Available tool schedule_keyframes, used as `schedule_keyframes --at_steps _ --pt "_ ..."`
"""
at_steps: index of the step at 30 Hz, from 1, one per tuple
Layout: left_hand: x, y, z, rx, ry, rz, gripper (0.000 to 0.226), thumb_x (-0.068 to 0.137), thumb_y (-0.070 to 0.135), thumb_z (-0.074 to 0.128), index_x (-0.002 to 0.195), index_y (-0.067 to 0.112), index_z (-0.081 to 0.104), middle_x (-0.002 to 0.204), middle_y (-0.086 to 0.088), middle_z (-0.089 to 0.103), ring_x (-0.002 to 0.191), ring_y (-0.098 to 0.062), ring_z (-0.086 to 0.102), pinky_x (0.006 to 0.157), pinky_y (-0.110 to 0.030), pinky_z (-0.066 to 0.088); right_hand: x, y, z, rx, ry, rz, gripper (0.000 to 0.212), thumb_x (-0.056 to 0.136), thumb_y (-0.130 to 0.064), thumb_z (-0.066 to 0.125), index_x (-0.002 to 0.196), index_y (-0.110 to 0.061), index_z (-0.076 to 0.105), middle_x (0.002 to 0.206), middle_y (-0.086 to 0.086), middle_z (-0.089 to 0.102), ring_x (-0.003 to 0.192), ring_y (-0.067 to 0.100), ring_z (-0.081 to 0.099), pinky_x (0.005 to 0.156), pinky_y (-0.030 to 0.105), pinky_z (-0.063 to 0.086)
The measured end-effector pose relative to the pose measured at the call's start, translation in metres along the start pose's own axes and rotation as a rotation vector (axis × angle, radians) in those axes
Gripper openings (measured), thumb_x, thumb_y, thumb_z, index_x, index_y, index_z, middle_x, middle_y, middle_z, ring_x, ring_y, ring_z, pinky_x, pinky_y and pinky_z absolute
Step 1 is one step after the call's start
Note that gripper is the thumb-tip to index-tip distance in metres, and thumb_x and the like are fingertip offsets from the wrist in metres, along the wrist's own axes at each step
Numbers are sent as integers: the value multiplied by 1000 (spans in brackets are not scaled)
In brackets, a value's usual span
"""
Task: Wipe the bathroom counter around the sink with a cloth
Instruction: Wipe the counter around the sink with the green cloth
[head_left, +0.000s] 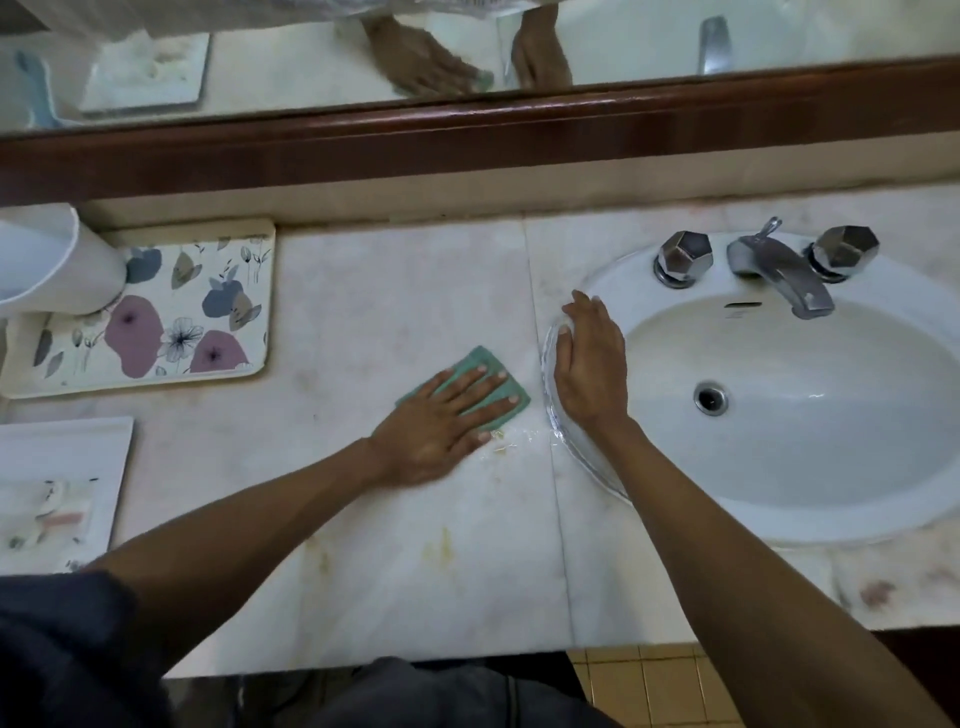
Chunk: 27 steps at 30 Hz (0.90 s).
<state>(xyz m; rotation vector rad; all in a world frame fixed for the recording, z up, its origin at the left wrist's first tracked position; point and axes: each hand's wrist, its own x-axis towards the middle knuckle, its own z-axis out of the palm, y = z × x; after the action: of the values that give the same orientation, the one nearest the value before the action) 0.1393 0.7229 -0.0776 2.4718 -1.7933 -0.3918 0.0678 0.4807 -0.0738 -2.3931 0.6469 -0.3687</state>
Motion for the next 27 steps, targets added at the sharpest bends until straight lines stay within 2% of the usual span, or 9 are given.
schedule_keyframes --at_steps 2,5,8,13,15,18,20,23,27 --pt "7 -13 -6 10 10 -12 53 109 46 18 161 38 8 170 10 1 157 -11 -5 127 -37 3 -13 2 -1 -3 -33 -7 37 104 -22 35 138 -15 48 158 2 35 150 21 23 122 36 16" --pt "38 -11 -11 -114 80 -271 53 109 44 19 161 38 10 171 9 5 158 -13 1 126 -45 9 -32 5 -2 -21 -75 -27 43 105 -27 33 146 -16 41 162 4 25 152 18 16 124 33 6" --pt "52 20 -2 -208 134 -459 54 109 42 21 162 33 13 171 5 7 158 -19 2 127 -48 5 -50 4 -3 55 -58 39 47 105 -35 34 147 -13 39 162 2 27 151 14 17 124 31 11" --pt "5 89 27 -183 112 -313 56 109 44 18 162 32 9 171 5 3 158 -18 -2 127 -48 3 -73 2 -11 102 -63 46 48 105 -39 35 146 -14 42 159 0 33 150 11 19 119 21 13" --pt "-25 105 35 -171 70 -205 56 109 45 17 162 34 5 171 6 0 158 -17 -6 127 -45 -1 -82 1 -14 93 -64 49 49 105 -41 36 145 -14 43 159 0 35 150 12 20 119 22 15" --pt "-51 91 34 -139 4 -32 55 109 46 15 161 37 1 170 9 -6 157 -14 -11 126 -37 -7 -97 0 -22 84 -57 61 50 104 -43 36 145 -15 44 158 -1 36 148 13 27 120 28 23" --pt "-47 70 26 -85 -14 29 54 109 47 14 161 40 1 170 11 -4 157 -12 -9 126 -36 -3 -110 -1 -27 105 -44 72 48 105 -41 38 145 -16 45 157 -3 38 145 12 33 116 23 24" --pt "-24 61 18 -104 18 -117 54 108 46 13 161 39 3 171 11 -1 157 -12 -6 127 -40 1 -130 3 -32 120 -11 69 43 104 -35 43 142 -16 49 151 -4 46 140 12 39 110 14 22" --pt "-8 94 26 -193 77 -368 56 108 44 16 162 33 4 171 7 -2 157 -16 -7 126 -49 4 -144 7 -32 96 -14 30 41 102 -31 48 139 -14 51 147 -4 49 136 12 38 106 3 17"
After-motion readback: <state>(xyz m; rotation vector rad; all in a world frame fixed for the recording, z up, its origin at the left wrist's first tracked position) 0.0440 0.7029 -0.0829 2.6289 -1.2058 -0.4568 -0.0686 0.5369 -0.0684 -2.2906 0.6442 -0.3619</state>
